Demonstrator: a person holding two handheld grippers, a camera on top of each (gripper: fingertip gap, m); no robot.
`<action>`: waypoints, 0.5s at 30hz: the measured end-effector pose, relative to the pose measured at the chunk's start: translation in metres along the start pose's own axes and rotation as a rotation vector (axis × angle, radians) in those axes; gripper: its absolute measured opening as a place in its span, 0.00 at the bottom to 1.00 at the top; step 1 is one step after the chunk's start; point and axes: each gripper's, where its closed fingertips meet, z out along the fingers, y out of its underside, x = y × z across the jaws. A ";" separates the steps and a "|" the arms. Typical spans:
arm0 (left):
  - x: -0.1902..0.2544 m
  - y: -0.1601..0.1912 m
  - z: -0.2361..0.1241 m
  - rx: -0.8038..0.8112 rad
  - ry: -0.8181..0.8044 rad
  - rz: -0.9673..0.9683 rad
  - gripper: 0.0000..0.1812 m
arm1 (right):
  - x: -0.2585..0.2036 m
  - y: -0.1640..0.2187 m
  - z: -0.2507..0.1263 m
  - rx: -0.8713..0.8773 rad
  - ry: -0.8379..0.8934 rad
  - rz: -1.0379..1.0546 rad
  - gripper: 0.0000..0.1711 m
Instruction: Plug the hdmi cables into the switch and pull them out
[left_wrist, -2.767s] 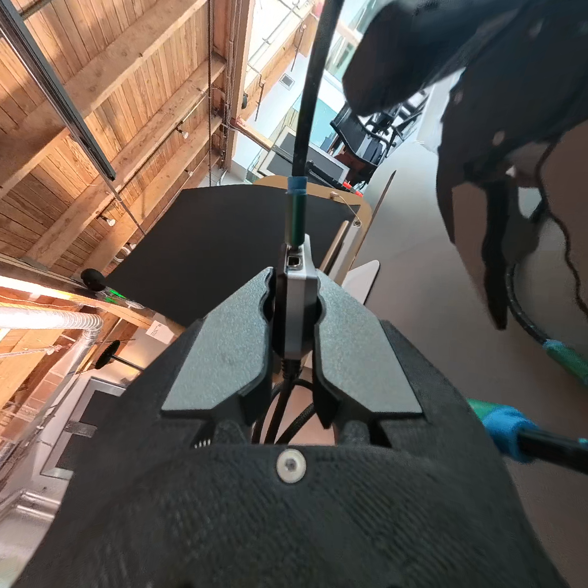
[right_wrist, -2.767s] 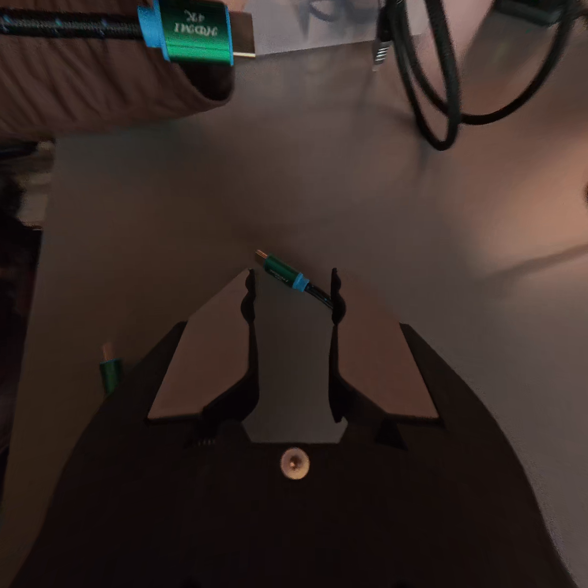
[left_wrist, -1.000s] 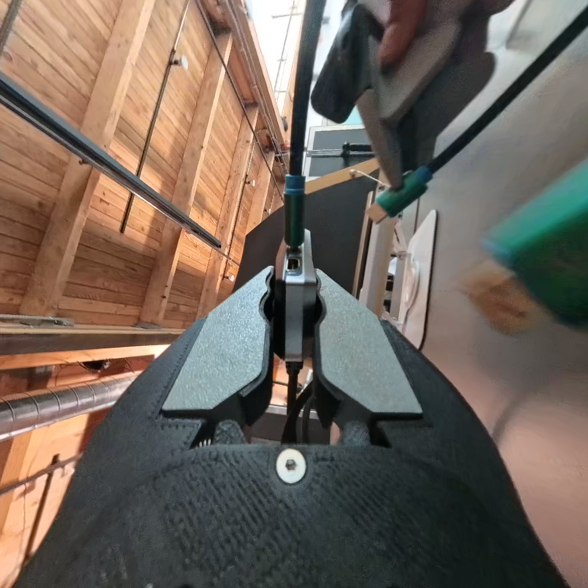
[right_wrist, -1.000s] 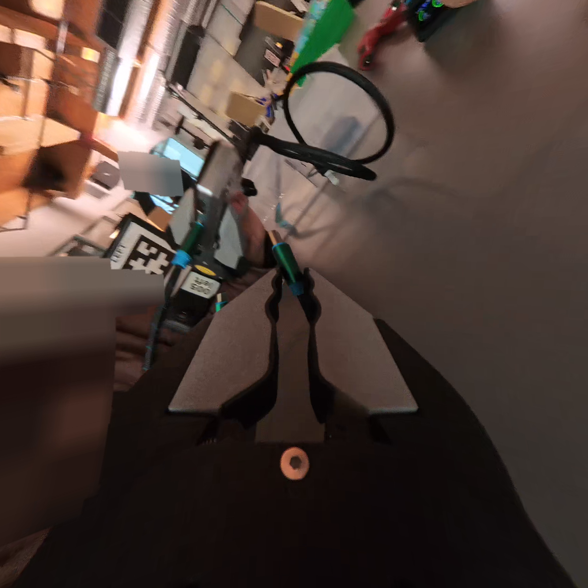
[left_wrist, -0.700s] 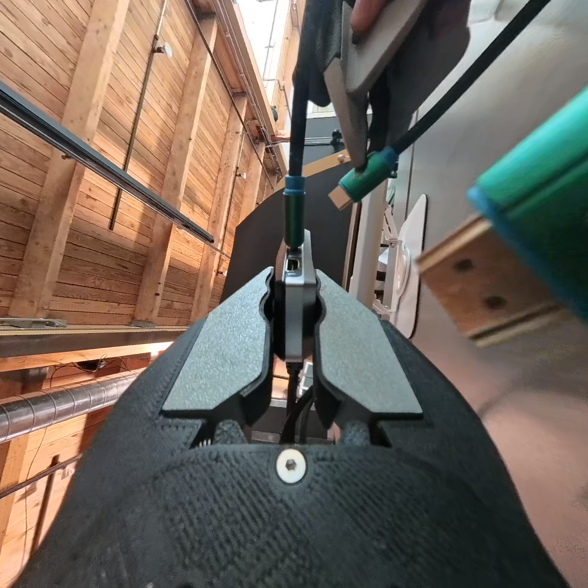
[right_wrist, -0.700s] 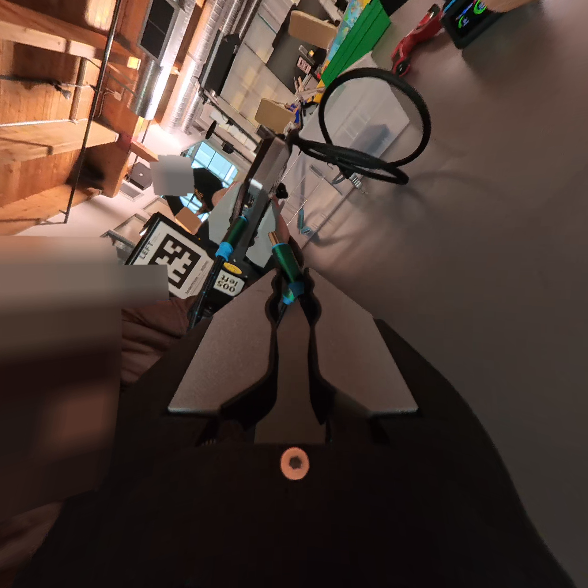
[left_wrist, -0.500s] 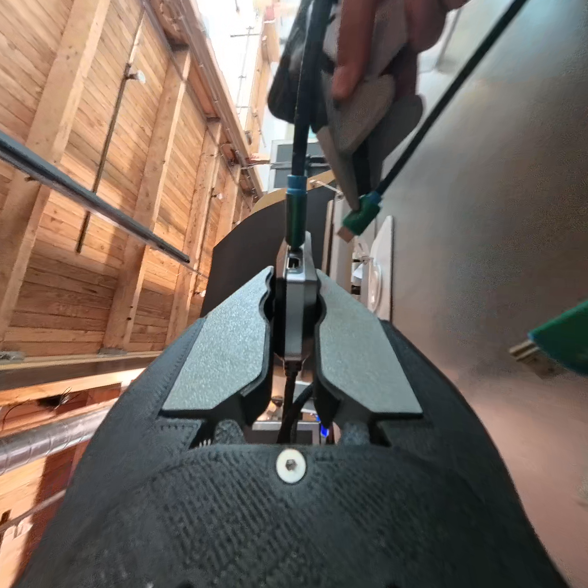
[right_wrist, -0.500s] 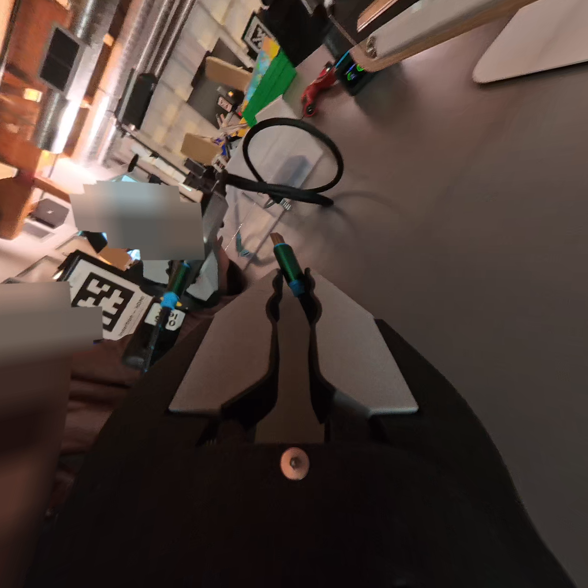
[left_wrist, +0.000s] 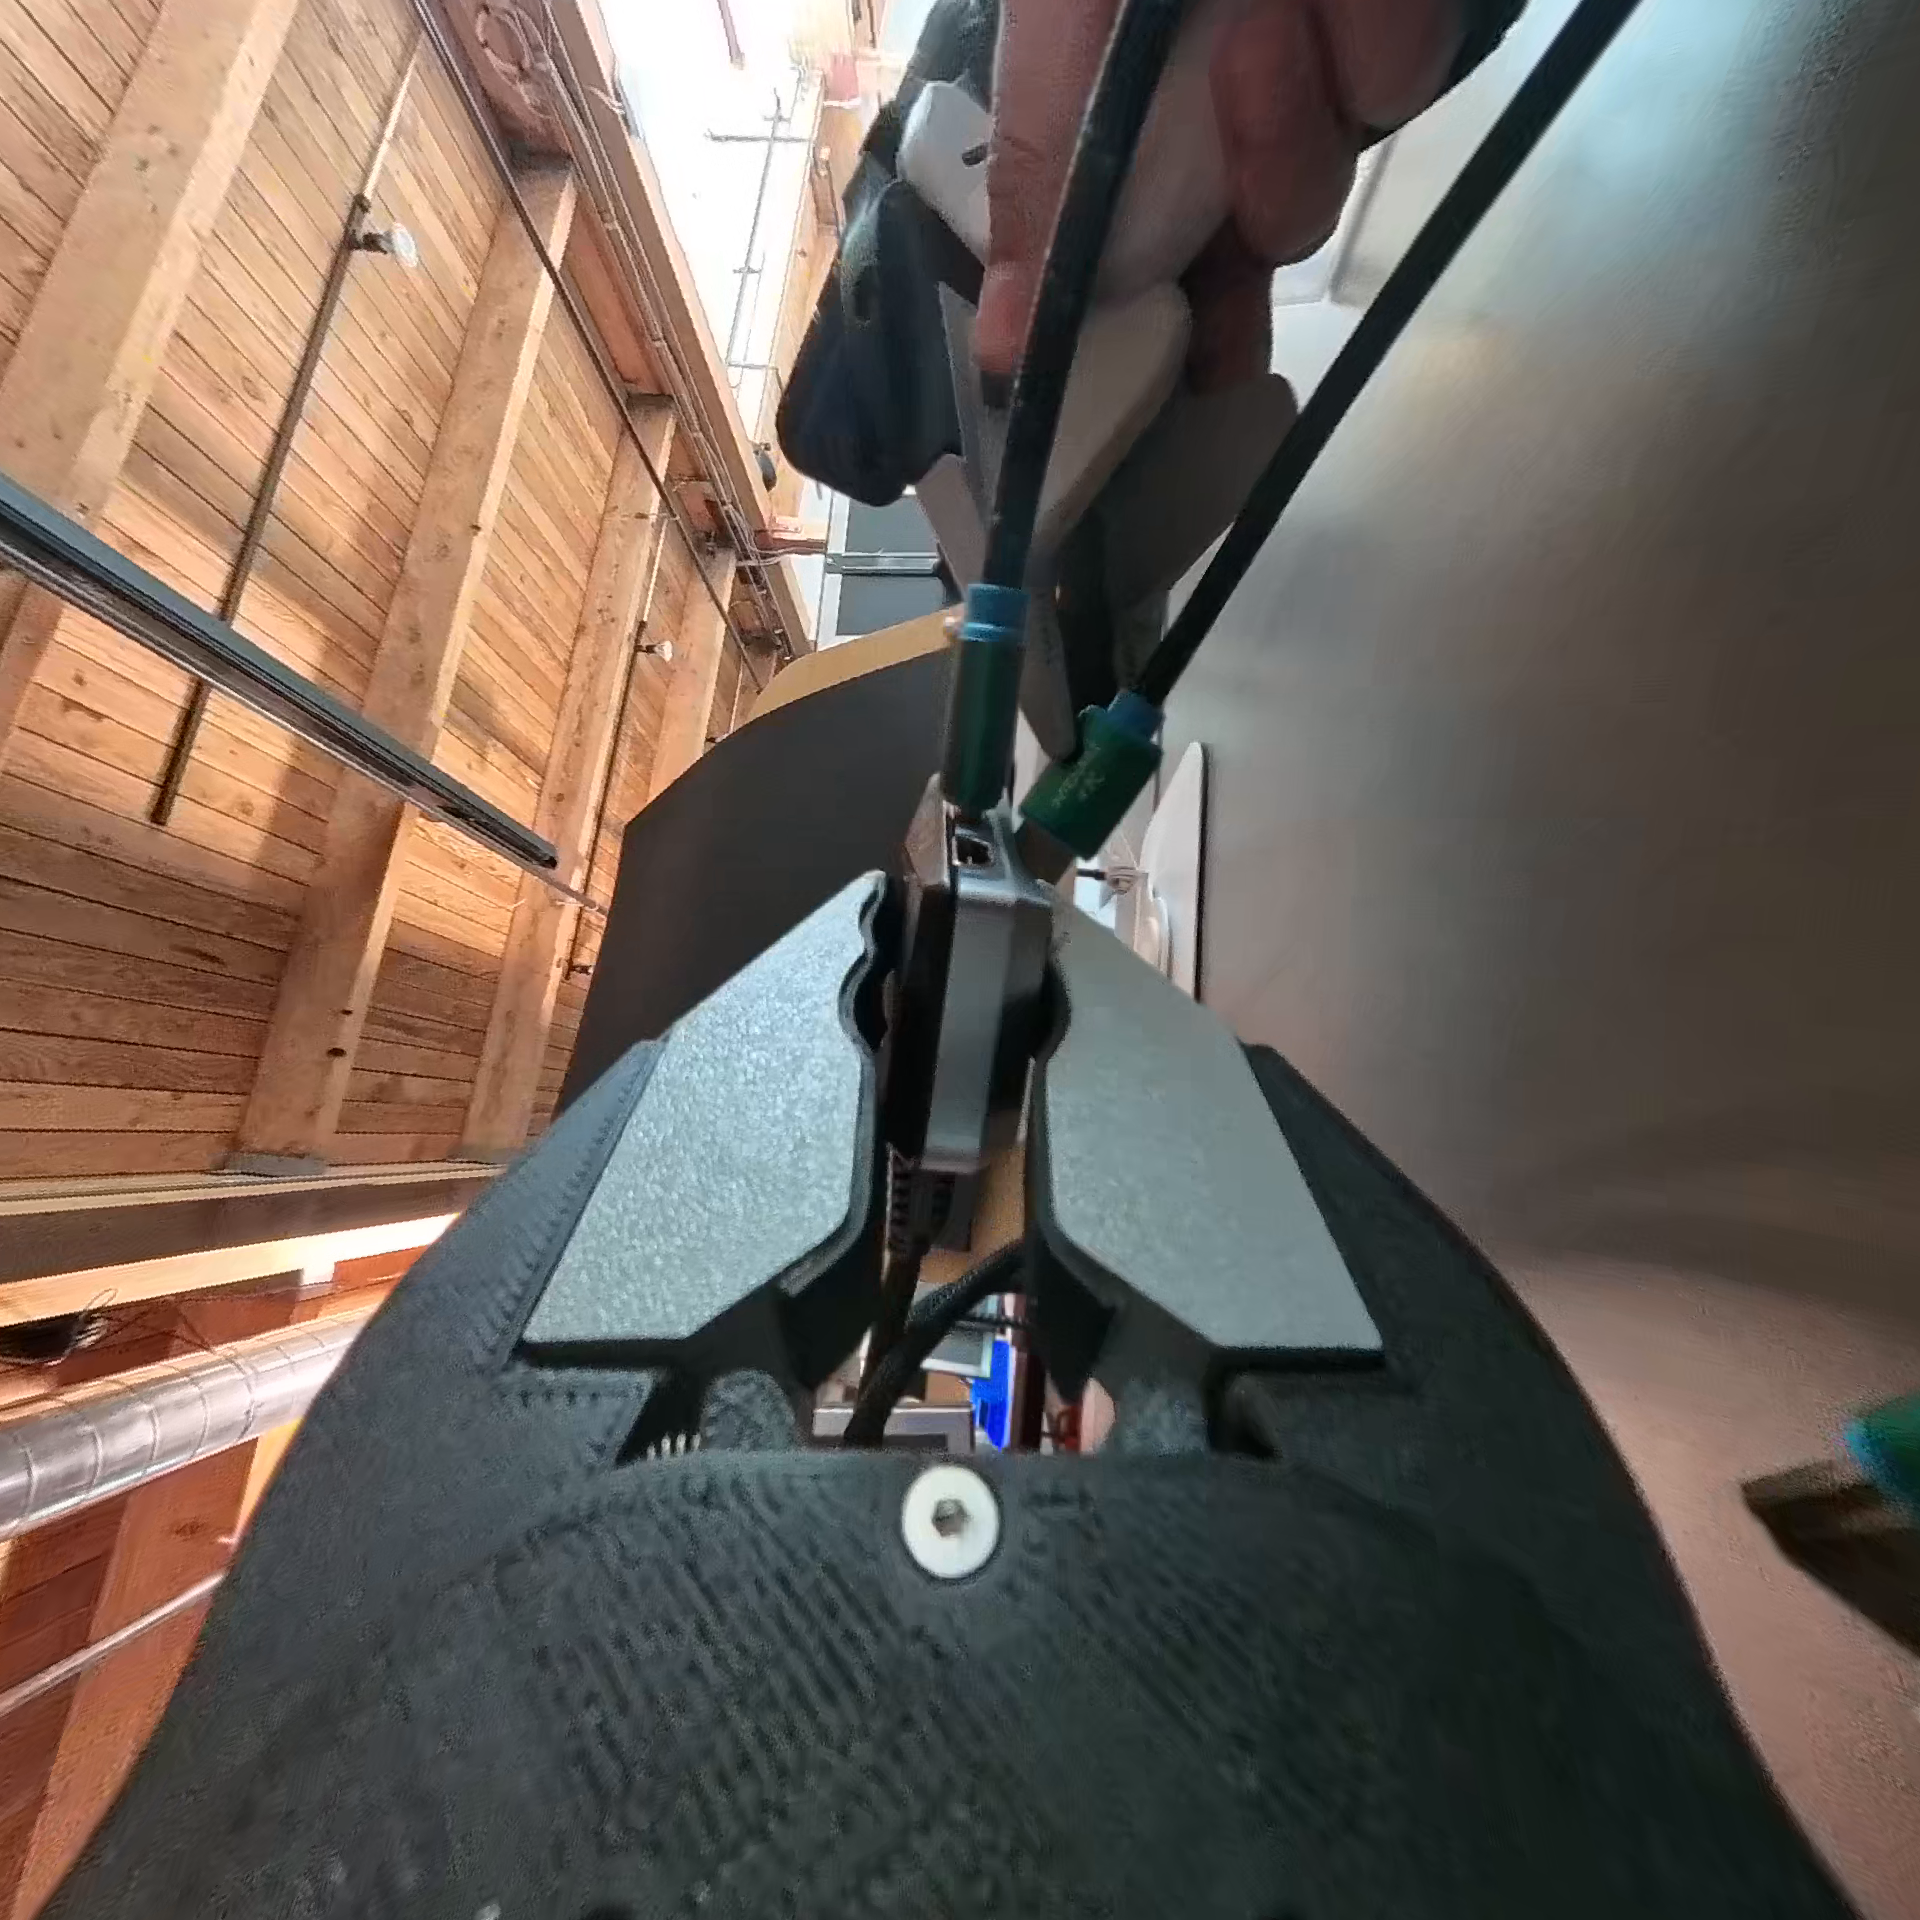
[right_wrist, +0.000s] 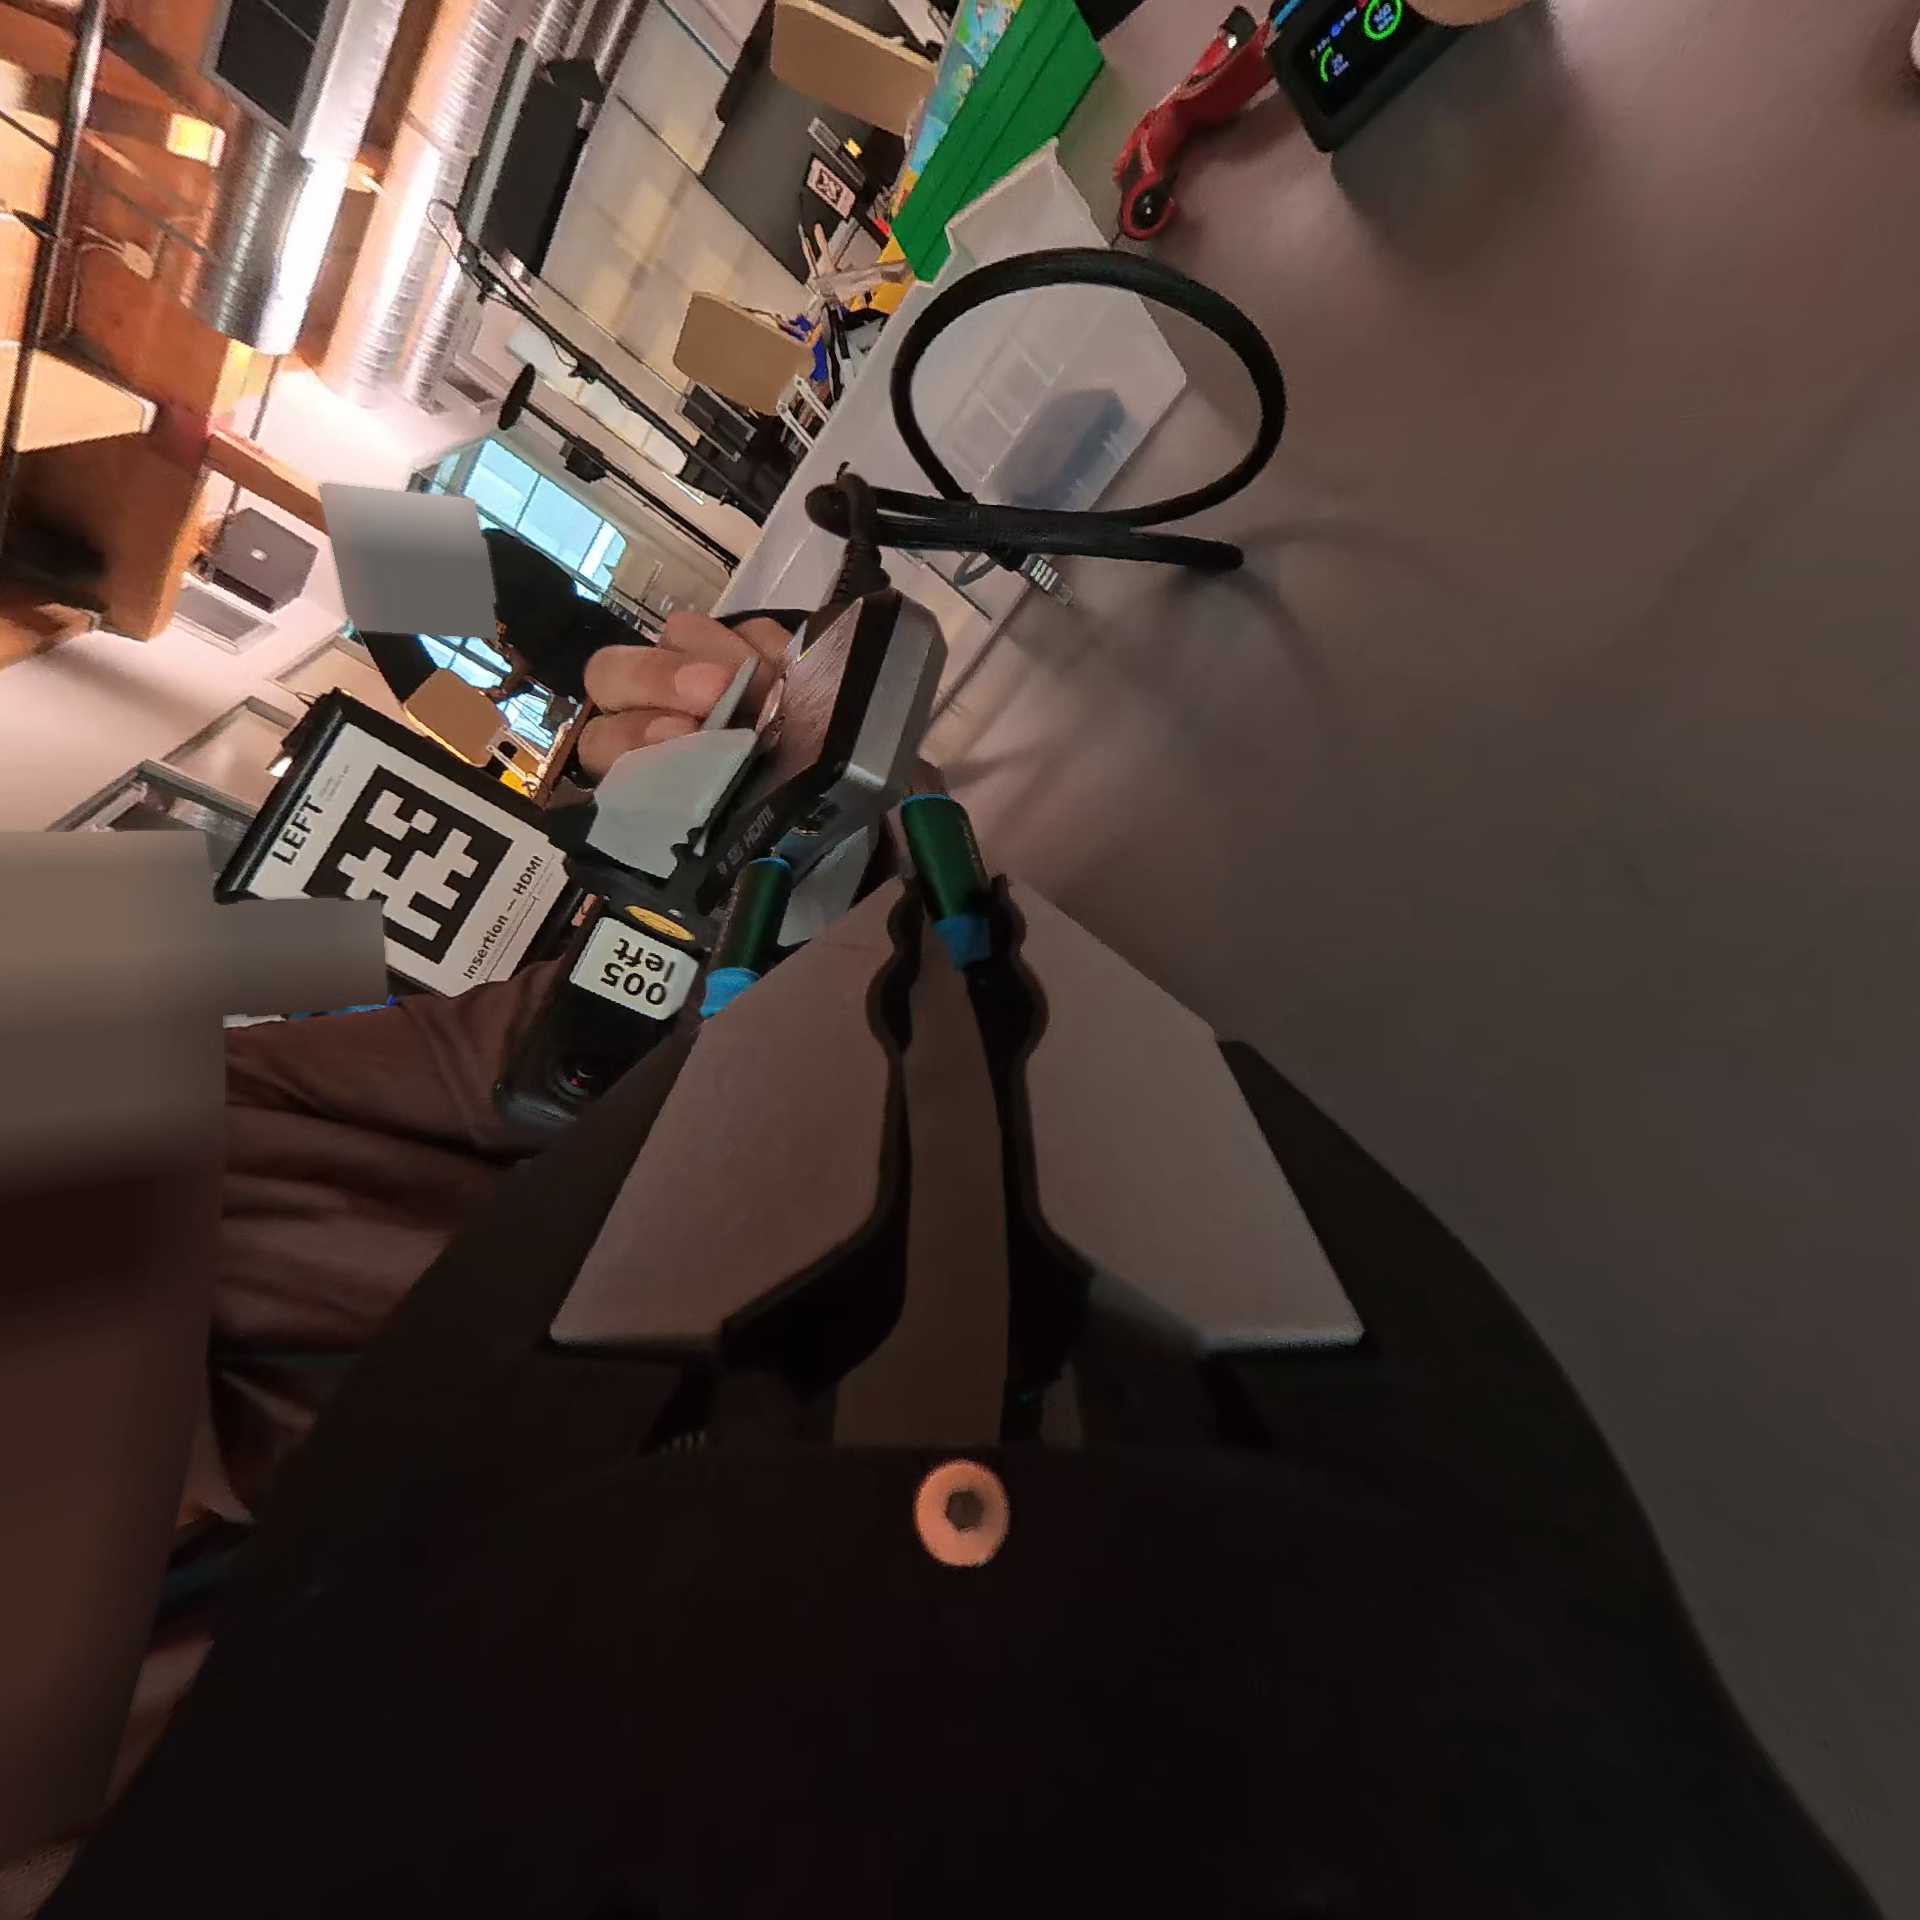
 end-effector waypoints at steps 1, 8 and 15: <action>0.001 0.000 0.000 -0.003 0.006 -0.006 0.12 | 0.000 0.000 0.000 -0.001 0.002 -0.002 0.06; -0.006 0.006 0.001 -0.050 0.014 0.023 0.11 | 0.004 -0.005 -0.005 0.033 0.030 0.008 0.06; -0.015 0.025 0.000 -0.069 -0.042 0.102 0.11 | -0.013 -0.020 -0.019 0.111 -0.064 -0.003 0.05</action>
